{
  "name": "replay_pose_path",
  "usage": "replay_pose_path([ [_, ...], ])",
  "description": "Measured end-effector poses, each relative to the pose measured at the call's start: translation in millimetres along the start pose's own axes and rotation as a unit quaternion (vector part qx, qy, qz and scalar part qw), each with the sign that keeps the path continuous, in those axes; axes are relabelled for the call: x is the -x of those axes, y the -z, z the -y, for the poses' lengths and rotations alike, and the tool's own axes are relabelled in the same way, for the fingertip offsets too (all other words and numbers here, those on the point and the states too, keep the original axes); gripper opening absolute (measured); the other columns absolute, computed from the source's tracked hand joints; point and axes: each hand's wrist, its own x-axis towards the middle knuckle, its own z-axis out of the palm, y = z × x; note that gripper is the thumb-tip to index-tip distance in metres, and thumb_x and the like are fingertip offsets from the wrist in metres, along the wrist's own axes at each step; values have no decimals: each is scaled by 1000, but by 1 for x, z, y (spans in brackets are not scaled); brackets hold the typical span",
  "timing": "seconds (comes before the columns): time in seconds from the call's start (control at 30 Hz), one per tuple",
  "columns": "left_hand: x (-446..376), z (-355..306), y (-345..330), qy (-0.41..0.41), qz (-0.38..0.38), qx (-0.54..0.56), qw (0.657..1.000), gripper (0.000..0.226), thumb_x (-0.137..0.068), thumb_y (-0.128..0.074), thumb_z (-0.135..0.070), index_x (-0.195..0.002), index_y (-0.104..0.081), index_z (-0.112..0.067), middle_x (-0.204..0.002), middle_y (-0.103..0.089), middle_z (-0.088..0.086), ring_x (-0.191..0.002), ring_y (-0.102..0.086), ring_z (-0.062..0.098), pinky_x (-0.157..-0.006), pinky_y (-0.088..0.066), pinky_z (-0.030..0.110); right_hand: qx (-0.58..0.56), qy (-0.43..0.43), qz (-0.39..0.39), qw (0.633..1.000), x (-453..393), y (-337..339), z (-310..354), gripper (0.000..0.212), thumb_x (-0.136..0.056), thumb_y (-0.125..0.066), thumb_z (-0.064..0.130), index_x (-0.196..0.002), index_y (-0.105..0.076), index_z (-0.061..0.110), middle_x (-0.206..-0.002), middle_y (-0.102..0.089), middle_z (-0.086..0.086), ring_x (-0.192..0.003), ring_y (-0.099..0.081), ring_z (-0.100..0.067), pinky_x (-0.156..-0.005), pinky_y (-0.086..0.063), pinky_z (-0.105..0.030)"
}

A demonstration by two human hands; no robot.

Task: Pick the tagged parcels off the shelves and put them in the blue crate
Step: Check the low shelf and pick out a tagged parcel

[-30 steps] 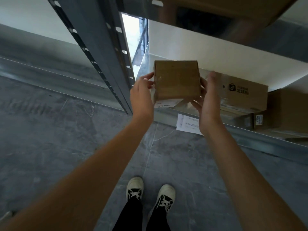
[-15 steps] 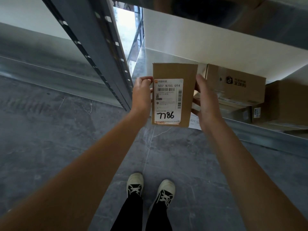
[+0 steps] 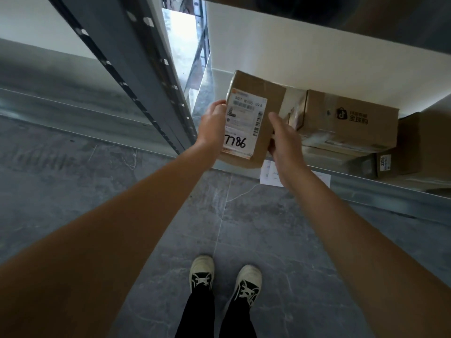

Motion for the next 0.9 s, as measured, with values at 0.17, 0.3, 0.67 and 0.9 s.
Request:
replay_pose_path([
  [0.17,-34,10,-6,49,-6,-66,997,36,-103,-27,-28,-129,-44,-10,-117,-62,17,-91,-64,28,-68,-57,32,61,-5,43,997,-27,-12,-9,48,-97,-44,50,-123,-61,15,-115,-68,-5,-109,-63,-22,-99,-48,-44],
  [0.3,-49,16,-7,36,-25,-112,993,41,-103,-27,-32,-137,-39,-11,-128,-55,16,-97,-61,25,-79,-57,39,90,-60,109,988,-44,-16,-20,66,-95,-35,61,-146,-38,20,-140,-53,0,-129,-48,-20,-107,-38,-38],
  [0.67,8,9,-113,-280,-110,-332,894,47,-94,-33,-32,-136,-42,-16,-134,-46,5,-119,-45,20,-99,-35,35,107,247,-308,913,-36,142,-4,21,-91,-47,38,-84,-51,18,-74,-47,7,-67,-43,2,-64,-37,-14],
  [0.9,7,13,-186,33,-22,-61,997,44,-103,-31,-34,-140,-43,-14,-133,-52,7,-121,-49,20,-99,-42,33,189,94,-225,951,-67,228,-14,36,-94,-53,39,-111,-53,7,-114,-55,-11,-102,-49,-20,-83,-38,-31],
])
